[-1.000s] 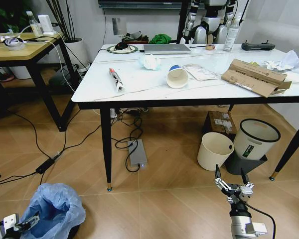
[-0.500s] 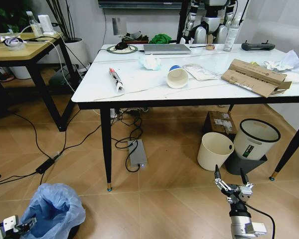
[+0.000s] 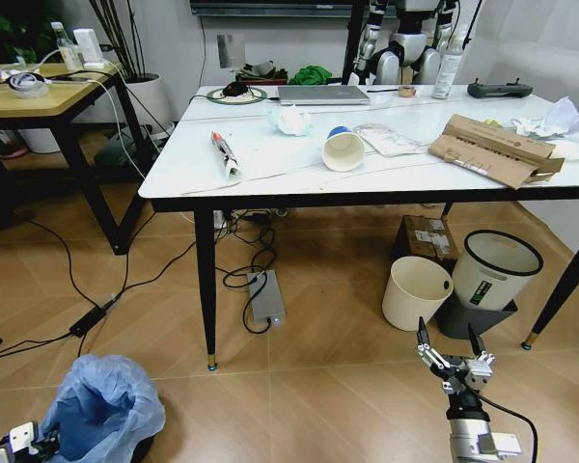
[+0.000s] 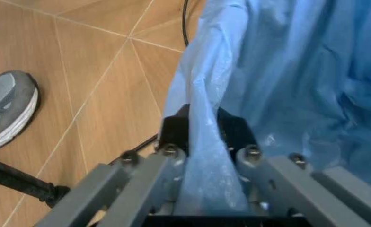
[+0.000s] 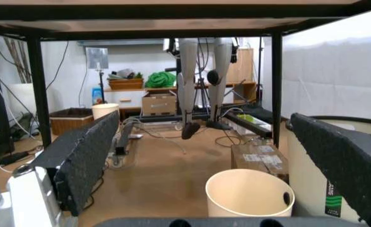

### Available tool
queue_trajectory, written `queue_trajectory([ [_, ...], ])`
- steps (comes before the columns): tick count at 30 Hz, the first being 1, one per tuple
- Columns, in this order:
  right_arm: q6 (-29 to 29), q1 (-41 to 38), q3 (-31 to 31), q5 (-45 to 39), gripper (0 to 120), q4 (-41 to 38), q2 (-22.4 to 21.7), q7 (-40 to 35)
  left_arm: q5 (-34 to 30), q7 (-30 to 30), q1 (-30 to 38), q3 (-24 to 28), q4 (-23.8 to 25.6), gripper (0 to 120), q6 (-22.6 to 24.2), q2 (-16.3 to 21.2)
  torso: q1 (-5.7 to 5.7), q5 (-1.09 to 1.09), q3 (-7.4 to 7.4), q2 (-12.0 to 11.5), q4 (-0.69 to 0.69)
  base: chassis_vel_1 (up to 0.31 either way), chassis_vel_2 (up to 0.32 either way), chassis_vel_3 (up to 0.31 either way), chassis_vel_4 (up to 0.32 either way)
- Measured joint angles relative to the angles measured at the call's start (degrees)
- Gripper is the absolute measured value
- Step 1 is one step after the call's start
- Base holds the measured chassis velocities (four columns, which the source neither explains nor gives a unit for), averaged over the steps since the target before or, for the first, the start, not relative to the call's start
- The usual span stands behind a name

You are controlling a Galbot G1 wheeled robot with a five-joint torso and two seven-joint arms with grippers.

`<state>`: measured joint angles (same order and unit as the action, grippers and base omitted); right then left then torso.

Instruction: Pick up the trash bin and place the trash from the table into it.

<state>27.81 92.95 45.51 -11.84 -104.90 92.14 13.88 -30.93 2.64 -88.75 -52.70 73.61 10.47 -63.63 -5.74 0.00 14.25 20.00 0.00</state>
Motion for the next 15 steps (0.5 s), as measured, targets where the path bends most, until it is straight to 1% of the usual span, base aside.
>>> queue_trajectory([
  [1, 0.0, 0.0, 0.0, 0.0, 100, 0.0, 0.0, 0.0, 0.0, 0.0, 0.0, 0.0, 0.0, 4, 0.0, 0.0, 0.0, 0.01, 0.0, 0.0, 0.0, 0.0, 0.0, 0.0, 0.0],
  [3, 0.0, 0.0, 0.1, 0.0, 100, 0.0, 0.0, 0.0, -0.1, 0.0, 0.0, 0.0, 0.0, 1, -0.1, 0.0, 0.0, 0.01, 0.0, 0.0, 0.0, 0.0, 0.0, 0.0, 0.0],
  [8, 0.0, 0.0, 0.0, 0.1, 100, 0.1, 0.0, 0.0, -0.1, 0.3, -0.1, 0.0, -0.1, 1, -0.3, -0.1, 0.0, 0.02, 0.0, 0.0, 0.0, 0.0, 0.0, 0.0, 0.0],
  [11, 0.0, -0.1, 0.0, 0.2, 100, 0.4, 0.0, 0.0, -0.5, 1.2, -1.0, 0.1, 2.4, 1, -0.5, -0.2, 0.0, -0.01, 0.01, 0.0, 0.0, 0.0, 0.0, 0.0, 0.0],
  [12, -0.1, -0.1, 0.0, 0.3, 100, 0.5, 0.0, 0.0, -1.0, 2.1, -1.8, 0.3, 4.7, 1, -0.7, -0.4, -0.01, -0.04, 0.01, 0.0, 0.01, 0.0, 0.0, 0.0, 0.0],
  [14, -0.1, -0.2, 0.0, 0.3, 100, 0.6, 0.0, -0.1, -1.4, 3.8, -3.3, 0.8, 9.1, 1, -1.3, -0.6, -0.01, -0.02, 0.01, 0.0, -0.01, 0.0, 0.0, 0.0, 0.0],
  [15, -0.1, -0.2, 0.0, 0.3, 100, 0.6, 0.0, -0.1, -1.4, 3.8, -3.3, 0.8, 9.1, 1, -1.3, -0.6, -0.01, -0.02, 0.01, 0.0, -0.01, 0.0, 0.0, 0.0, 0.0],
])
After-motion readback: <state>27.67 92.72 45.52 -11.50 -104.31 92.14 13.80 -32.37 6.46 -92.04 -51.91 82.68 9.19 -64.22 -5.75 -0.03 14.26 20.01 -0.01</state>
